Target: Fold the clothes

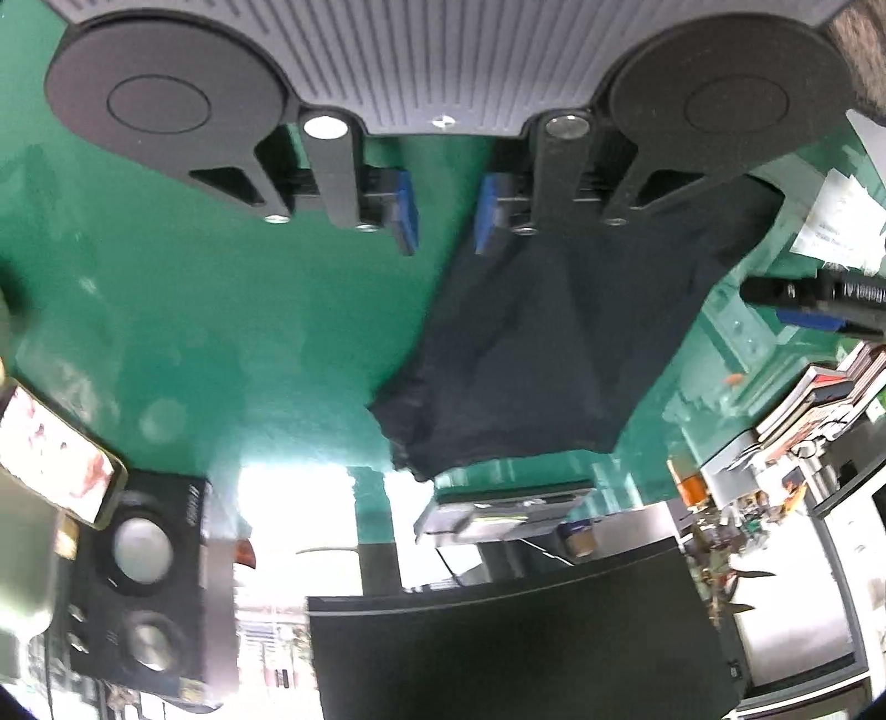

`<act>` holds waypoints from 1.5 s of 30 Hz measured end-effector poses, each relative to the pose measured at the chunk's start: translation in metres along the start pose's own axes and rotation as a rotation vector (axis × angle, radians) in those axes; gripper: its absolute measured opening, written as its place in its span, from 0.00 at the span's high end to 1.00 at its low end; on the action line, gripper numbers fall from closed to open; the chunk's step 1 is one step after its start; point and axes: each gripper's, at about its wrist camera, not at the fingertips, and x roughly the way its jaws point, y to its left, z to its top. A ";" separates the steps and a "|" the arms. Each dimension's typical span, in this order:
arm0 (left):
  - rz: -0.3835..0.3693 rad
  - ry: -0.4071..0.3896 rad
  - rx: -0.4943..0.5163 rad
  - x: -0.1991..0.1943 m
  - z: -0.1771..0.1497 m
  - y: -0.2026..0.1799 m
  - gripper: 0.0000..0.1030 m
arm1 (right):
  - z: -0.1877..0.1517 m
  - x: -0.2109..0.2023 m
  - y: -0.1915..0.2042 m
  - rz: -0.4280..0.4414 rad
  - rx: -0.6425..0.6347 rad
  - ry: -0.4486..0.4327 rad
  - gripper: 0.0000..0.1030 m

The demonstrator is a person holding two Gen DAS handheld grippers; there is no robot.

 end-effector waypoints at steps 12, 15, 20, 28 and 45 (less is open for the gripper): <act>-0.244 0.184 -0.090 0.006 -0.013 0.030 0.60 | -0.008 -0.005 0.002 0.147 -0.027 0.057 0.65; -0.278 0.219 -0.075 0.014 -0.020 0.017 0.59 | -0.012 -0.009 0.005 0.199 -0.067 0.086 0.48; -0.277 0.239 -0.046 0.023 -0.021 0.001 0.48 | -0.026 -0.014 0.012 0.239 -0.147 0.147 0.44; -0.281 0.245 -0.063 0.027 -0.018 0.000 0.72 | -0.028 -0.007 0.015 0.231 -0.162 0.128 0.54; -0.257 0.213 -0.169 0.017 -0.014 0.033 0.60 | -0.022 -0.010 0.007 0.267 -0.203 0.178 0.89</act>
